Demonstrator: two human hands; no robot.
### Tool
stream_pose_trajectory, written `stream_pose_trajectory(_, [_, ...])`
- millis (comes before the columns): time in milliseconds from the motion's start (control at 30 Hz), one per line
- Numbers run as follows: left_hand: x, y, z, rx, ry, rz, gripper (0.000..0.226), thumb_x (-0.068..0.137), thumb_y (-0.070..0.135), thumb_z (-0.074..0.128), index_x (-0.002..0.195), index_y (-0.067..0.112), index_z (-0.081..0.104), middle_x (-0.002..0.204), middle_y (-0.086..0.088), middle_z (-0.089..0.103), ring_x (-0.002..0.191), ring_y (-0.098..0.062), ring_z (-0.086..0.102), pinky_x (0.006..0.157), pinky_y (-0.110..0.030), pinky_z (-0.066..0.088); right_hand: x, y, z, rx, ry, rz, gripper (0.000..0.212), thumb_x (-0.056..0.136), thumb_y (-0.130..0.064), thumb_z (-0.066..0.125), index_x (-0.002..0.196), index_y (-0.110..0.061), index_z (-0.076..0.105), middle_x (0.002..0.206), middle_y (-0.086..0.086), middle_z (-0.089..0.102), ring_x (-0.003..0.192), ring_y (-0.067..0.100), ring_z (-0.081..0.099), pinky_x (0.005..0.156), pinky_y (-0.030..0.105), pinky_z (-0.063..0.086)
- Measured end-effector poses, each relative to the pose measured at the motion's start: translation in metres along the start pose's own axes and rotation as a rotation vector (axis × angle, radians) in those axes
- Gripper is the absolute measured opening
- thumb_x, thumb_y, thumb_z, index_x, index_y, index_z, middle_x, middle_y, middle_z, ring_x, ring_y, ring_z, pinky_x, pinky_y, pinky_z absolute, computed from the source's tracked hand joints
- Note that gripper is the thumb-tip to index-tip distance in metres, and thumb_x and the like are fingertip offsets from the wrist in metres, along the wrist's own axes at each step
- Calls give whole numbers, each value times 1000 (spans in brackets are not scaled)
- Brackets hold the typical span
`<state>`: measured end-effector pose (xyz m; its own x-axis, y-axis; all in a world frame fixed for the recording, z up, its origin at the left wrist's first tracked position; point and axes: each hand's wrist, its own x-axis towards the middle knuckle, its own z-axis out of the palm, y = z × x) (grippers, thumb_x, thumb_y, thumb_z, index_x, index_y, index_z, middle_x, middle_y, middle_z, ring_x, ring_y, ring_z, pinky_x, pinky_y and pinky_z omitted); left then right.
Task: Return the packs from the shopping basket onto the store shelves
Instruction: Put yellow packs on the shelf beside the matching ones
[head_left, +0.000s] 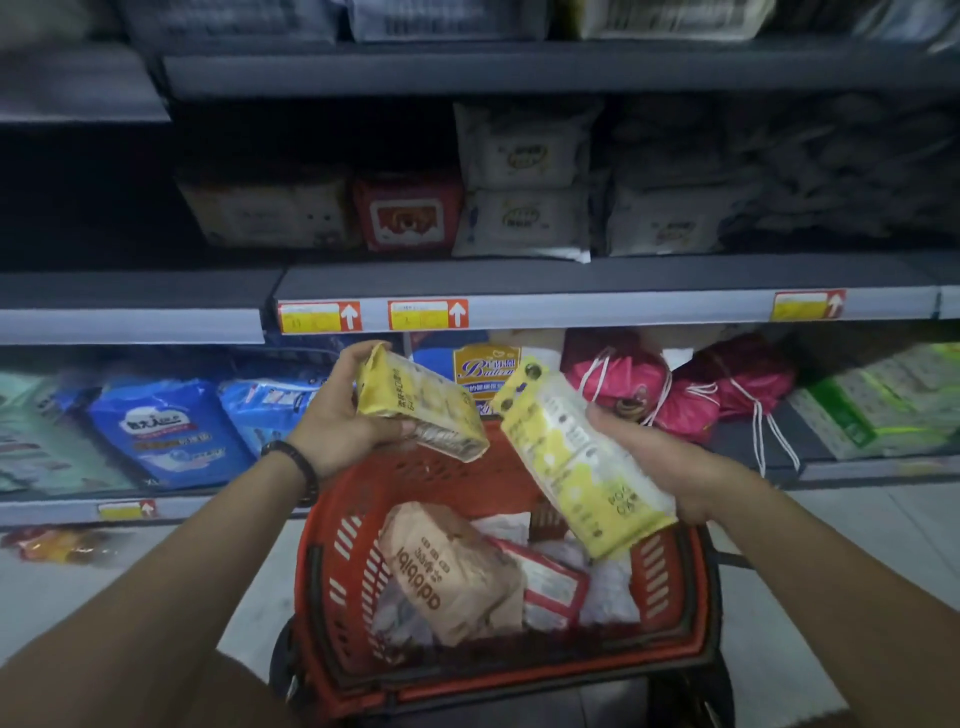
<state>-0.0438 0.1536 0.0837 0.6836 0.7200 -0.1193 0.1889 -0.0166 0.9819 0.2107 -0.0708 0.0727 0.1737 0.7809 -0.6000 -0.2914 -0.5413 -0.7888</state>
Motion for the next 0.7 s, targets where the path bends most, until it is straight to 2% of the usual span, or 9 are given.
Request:
stream_pose_trajectory(67, [-4,2,8,-125,26,-8,86,79,-22,74,143,26,44,129,-13,58,101,-30,71,67,-40,66,-5,-4,2,150,9,-50,66,87,-61,59,126,-9,73,122,24,75,102,40,77,78,47,65])
stream_pose_trajectory(167, [-7,-1,21,-235,60,-4,92,68,-18,83,139,30,48,131,-20,61,107,-40,71,77,-56,64,-9,-11,12,196,-50,-130,48,79,-23,82,121,-6,69,113,23,78,93,36,79,73,45,66])
stream_pose_trajectory(233, [-7,0,29,-313,59,4,97,57,-5,89,137,32,48,128,-22,65,111,-44,69,90,-64,57,-8,-15,13,102,-30,-188,50,74,-10,76,123,-7,68,111,22,79,95,37,79,78,49,66])
stream_pose_trajectory(333, [-7,4,38,-435,43,-31,94,63,-2,91,141,25,44,126,-24,66,110,-44,69,92,-60,58,-11,-26,14,5,28,-272,34,89,2,73,121,-7,67,110,20,80,94,33,80,78,46,66])
stream_pose_trajectory(400, [-5,7,42,-432,71,-28,72,77,7,84,138,24,48,130,-25,65,113,-45,68,94,-63,56,-12,-32,14,1,42,-312,27,95,1,68,120,-7,68,109,17,80,93,30,80,74,40,66])
stream_pose_trajectory(467, [-2,10,44,-426,76,-38,53,88,7,75,133,25,53,130,-25,64,111,-43,69,94,-67,55,-10,-36,13,17,41,-345,44,88,-8,77,130,-7,63,118,18,78,104,35,78,81,44,64])
stream_pose_trajectory(567, [0,16,53,-440,6,-81,41,97,6,64,132,26,56,121,-16,68,97,-34,72,75,-52,62,-11,-48,11,40,16,-348,51,88,-20,74,137,-13,61,125,17,76,114,37,74,87,47,64])
stream_pose_trajectory(633, [-1,20,62,-416,-35,-102,31,99,27,63,129,23,58,117,-9,70,95,-27,73,69,-45,62,-12,-55,8,-11,-12,-335,43,94,-21,67,137,-14,65,126,18,75,116,38,73,92,48,63])
stream_pose_trajectory(700, [1,22,69,-372,-67,-100,49,91,54,65,128,23,58,116,-4,74,95,-24,75,69,-43,62,-10,-60,3,-93,-19,-345,39,99,-18,68,138,-14,67,128,21,74,119,44,70,98,52,60])
